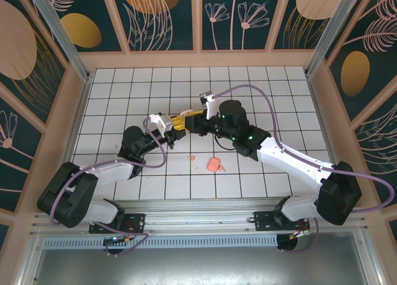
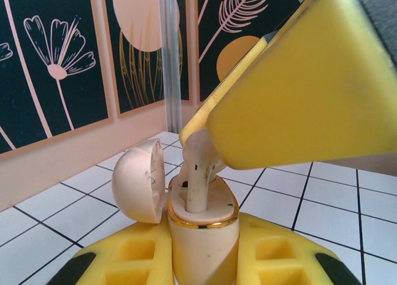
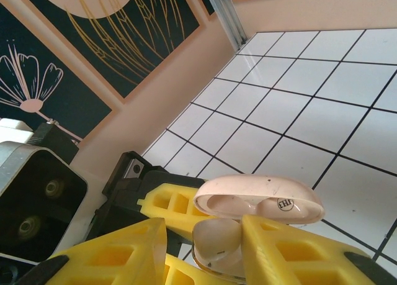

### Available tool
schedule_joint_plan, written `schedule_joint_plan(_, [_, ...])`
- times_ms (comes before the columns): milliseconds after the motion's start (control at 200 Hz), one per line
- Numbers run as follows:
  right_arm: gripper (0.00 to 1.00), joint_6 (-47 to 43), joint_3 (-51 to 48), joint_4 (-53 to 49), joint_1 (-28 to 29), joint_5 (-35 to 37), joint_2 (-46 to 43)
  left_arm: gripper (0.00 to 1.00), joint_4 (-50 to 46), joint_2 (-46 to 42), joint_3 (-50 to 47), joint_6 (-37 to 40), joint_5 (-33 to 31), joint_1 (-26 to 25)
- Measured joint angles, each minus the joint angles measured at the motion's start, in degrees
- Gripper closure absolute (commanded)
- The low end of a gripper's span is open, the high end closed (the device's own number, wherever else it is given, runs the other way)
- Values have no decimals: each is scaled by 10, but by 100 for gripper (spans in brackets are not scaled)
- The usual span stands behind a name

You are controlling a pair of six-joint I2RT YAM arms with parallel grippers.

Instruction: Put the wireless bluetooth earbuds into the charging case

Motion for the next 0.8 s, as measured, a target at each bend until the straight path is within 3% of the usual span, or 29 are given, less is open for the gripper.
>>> schedule_joint_plan(796, [56, -1, 15, -21, 0, 0, 0, 93, 1, -1, 0, -9, 0, 0])
